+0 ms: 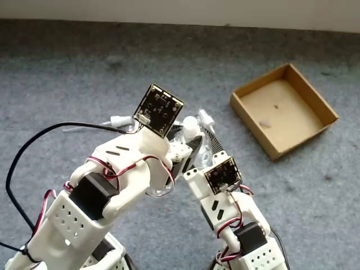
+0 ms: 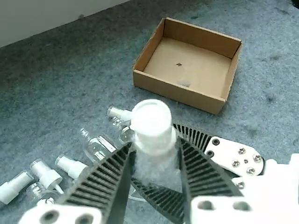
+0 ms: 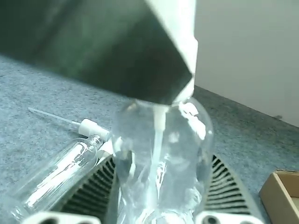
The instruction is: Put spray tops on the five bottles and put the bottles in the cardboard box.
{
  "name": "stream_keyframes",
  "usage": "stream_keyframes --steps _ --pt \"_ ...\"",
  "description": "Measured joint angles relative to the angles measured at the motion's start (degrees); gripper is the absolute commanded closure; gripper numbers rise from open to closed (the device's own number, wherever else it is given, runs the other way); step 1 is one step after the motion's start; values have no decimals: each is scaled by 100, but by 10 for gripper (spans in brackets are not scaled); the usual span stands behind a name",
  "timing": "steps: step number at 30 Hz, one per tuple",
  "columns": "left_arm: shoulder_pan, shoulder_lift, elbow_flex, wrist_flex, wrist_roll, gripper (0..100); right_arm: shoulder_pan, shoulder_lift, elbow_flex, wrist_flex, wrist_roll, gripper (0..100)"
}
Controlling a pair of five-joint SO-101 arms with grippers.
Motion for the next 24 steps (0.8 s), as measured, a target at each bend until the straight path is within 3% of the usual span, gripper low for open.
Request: stream_keyframes --steps 7,18,24 --pt "0 70 -26 369 -9 827 9 9 0 0 9 843" --pt "0 79 -967 1934 -9 829 220 0 0 0 9 843" --pt "-176 -229 -1011 2207 -35 829 325 0 0 0 9 843"
